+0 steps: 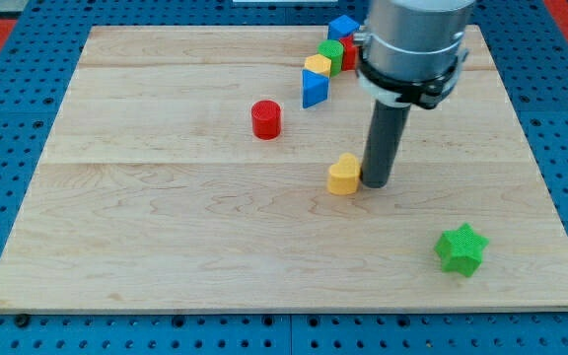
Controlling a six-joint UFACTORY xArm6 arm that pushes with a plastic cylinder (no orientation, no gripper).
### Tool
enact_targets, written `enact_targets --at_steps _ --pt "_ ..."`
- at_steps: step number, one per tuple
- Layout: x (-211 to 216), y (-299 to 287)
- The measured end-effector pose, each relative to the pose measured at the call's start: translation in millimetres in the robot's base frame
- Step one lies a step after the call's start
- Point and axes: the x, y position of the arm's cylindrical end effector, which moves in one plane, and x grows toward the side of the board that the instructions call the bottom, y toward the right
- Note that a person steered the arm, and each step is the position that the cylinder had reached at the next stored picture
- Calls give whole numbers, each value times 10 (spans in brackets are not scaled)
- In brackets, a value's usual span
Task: Separate the yellow hexagon from the blue triangle
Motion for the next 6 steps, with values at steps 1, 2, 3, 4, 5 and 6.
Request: enact_targets --at_steps 1,2,3,4,5,6 --pt "-1 -154" --pt "-329 331" --pt "-802 350" --pt "-1144 204" --pt "-1278 -89" --pt "-1309 -525"
